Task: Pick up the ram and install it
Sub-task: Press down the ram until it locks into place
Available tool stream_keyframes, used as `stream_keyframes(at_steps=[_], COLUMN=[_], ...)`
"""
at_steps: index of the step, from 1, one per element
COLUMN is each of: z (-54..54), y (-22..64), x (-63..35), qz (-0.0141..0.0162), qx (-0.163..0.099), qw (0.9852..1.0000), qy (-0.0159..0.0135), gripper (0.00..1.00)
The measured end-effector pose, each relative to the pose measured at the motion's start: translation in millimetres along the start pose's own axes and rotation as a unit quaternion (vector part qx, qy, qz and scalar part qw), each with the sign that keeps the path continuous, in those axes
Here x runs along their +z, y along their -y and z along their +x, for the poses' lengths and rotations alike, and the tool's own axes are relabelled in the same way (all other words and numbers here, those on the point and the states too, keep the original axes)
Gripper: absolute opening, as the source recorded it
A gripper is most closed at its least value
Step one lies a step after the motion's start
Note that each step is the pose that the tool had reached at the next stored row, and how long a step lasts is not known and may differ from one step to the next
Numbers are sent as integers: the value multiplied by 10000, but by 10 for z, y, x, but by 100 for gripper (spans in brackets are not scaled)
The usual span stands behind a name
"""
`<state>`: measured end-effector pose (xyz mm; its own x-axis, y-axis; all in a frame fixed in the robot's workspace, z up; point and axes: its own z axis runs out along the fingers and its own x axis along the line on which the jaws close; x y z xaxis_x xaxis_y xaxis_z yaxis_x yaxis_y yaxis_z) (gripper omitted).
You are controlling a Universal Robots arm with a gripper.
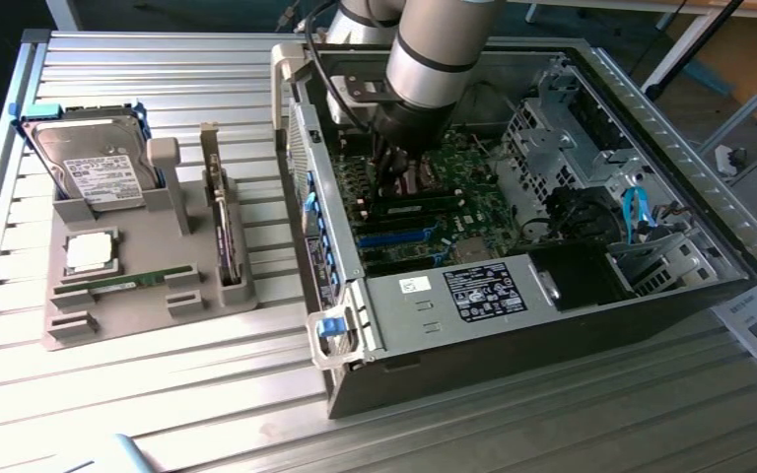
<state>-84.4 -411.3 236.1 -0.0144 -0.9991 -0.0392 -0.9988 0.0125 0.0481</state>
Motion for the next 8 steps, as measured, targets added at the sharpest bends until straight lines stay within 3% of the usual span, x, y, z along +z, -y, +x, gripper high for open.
stream_keyframes(at_steps=[8], z=[1], y=[1], x=[13], qz=[0], qx=[0], qw=[10000], qy=[0], gripper=[10])
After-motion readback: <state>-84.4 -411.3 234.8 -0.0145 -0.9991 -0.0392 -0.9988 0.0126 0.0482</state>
